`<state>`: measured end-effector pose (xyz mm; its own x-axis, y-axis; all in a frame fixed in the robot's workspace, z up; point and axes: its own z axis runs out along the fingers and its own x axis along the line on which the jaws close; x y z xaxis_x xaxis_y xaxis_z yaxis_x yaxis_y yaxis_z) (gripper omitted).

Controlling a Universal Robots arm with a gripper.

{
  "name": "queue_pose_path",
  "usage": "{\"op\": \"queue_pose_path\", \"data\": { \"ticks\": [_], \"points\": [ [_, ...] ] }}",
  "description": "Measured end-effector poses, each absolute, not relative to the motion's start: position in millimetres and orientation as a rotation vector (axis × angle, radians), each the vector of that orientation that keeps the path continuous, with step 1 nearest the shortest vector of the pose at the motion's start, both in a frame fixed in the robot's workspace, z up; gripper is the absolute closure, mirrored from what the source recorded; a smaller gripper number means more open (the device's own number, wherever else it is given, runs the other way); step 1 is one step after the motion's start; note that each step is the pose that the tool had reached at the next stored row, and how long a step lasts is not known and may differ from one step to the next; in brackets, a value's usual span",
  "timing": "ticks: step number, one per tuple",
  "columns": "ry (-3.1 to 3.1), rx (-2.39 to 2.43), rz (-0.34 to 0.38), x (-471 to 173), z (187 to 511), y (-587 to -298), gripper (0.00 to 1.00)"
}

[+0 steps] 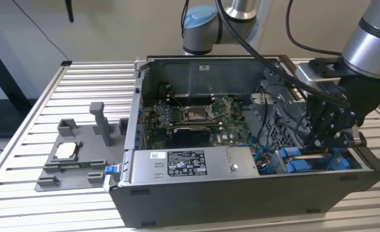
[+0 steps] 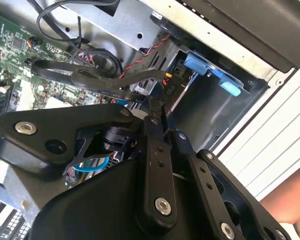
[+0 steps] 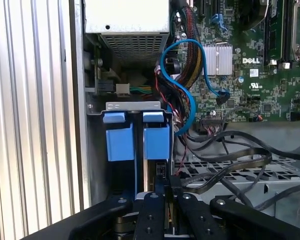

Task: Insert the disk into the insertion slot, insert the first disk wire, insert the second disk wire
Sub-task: 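Insert the second disk wire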

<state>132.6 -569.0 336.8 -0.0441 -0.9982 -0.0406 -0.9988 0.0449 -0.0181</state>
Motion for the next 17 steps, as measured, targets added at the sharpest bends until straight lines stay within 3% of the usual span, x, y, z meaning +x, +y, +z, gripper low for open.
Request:
{"op": "queue_pose_path", "data": {
  "ticks": [4, 5, 17],
  "points": [
    [2.237, -2.138, 0.031, 133, 336, -569, 0.82],
    [2.237, -2.138, 0.031, 133, 336, -569, 0.76],
    [2.234, -2.134, 0.04, 133, 363, -569, 0.76]
  ]
}}
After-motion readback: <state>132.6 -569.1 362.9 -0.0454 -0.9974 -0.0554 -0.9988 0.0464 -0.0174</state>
